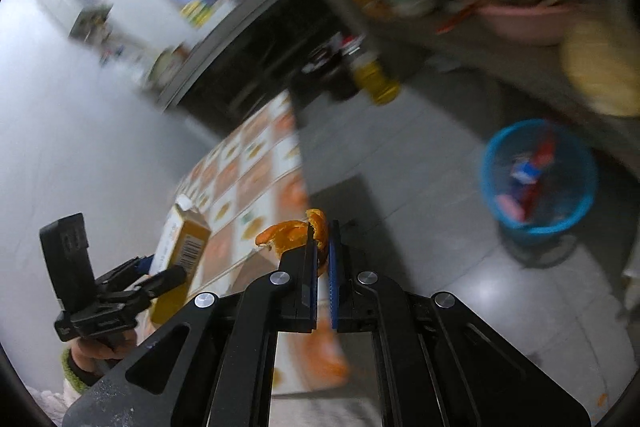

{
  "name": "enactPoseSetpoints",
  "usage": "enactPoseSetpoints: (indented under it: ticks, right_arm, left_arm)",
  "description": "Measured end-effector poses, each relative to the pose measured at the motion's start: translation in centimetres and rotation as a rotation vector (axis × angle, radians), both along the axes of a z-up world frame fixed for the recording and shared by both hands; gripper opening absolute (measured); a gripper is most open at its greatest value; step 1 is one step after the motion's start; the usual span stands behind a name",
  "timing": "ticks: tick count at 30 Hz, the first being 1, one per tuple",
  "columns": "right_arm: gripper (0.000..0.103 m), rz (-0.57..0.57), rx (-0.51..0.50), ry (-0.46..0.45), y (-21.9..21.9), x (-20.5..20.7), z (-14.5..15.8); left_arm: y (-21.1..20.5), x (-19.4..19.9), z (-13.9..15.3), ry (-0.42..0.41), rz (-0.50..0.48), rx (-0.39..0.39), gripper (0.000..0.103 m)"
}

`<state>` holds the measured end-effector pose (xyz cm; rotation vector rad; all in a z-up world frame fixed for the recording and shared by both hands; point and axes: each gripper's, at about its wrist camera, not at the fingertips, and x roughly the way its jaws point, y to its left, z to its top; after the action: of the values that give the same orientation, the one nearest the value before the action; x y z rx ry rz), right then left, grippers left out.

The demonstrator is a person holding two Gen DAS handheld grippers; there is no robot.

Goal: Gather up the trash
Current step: 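Carry the medicine box and orange peel over to the blue wastebasket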

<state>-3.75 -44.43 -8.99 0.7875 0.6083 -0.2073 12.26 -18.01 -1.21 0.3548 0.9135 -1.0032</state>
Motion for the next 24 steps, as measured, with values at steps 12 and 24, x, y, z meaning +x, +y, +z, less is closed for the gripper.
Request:
enactPoseSetpoints:
  ticks: [12,24]
  right_arm:
    - [0.003,-0.389,0.100,0.135,-9.1,-11.7,-8.1]
    - [0.003,-0.480,0.222,0.188,-13.4,-13.1,-13.3]
  left_arm:
    - [-23.4,-4.8,-6.1,0.307,-0.376,0.096,0.073]
    - [-39.6,-5.0,-19.5,0.556,-0.358,0.280,0.074]
